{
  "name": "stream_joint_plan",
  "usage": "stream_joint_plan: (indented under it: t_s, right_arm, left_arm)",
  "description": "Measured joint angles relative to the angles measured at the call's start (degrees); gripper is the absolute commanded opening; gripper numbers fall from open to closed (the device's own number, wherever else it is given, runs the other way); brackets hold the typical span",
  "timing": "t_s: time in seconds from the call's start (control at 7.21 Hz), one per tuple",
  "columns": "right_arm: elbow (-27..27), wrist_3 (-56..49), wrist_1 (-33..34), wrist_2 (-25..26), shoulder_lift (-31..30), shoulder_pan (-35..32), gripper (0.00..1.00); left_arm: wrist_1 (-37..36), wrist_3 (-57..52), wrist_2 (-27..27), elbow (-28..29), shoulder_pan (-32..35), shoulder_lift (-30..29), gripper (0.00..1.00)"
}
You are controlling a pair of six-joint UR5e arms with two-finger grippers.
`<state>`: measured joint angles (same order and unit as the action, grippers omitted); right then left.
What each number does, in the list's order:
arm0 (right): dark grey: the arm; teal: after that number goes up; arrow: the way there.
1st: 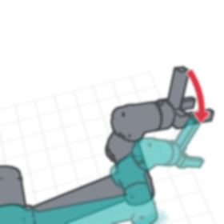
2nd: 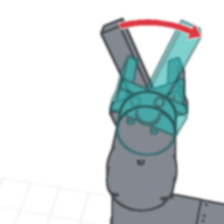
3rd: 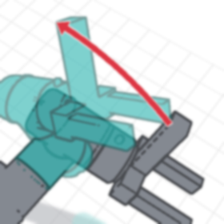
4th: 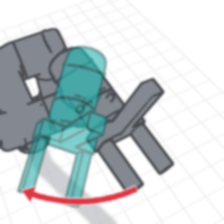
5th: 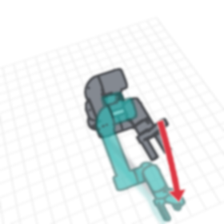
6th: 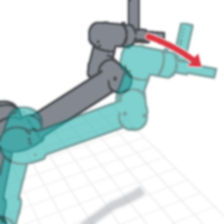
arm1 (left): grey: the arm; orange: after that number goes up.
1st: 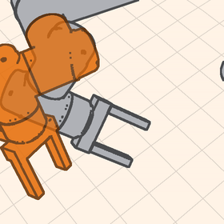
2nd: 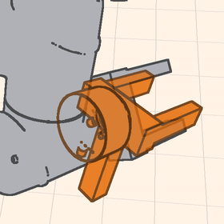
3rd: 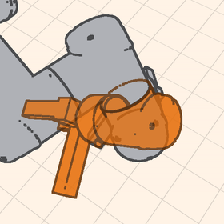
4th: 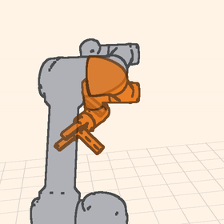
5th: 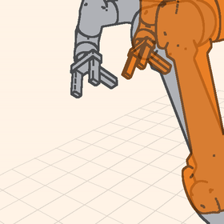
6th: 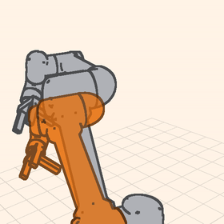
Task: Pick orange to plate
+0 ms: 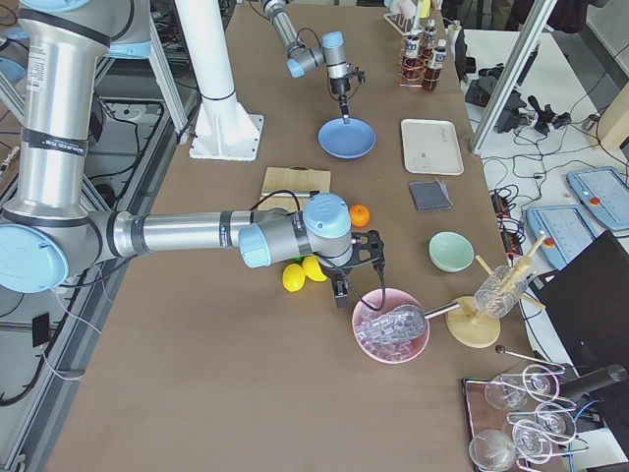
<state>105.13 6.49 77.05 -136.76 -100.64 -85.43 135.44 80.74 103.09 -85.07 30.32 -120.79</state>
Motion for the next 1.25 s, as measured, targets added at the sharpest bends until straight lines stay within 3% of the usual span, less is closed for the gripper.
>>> stream_joint_plan:
  t_s: [0.28,0.55,0.97,1.25]
  right_arm:
    - [0.06,0.68,-0.14,0.00,0.98,0.00,1.00]
    - [0.08,6.51,-0.04,-0.08,4.31,1.30,1.00]
    - [-0.05,23.43,0.35,5.05,12.42,11.29,1.00]
    - [-0.87,33.15,1.45,10.33,18.26,19.52,1.00]
  left_arm:
    - [0.18,-0.32,1.13,-0.60,1.65,0.50,0.98]
    - [0.05,-1.94,11.56,-2.57,10.89,3.23,0.98]
    - [-0.26,-21.26,30.85,-4.65,30.26,13.92,0.98]
    - [-8.18,-41.91,39.28,-4.95,42.77,19.76,0.98]
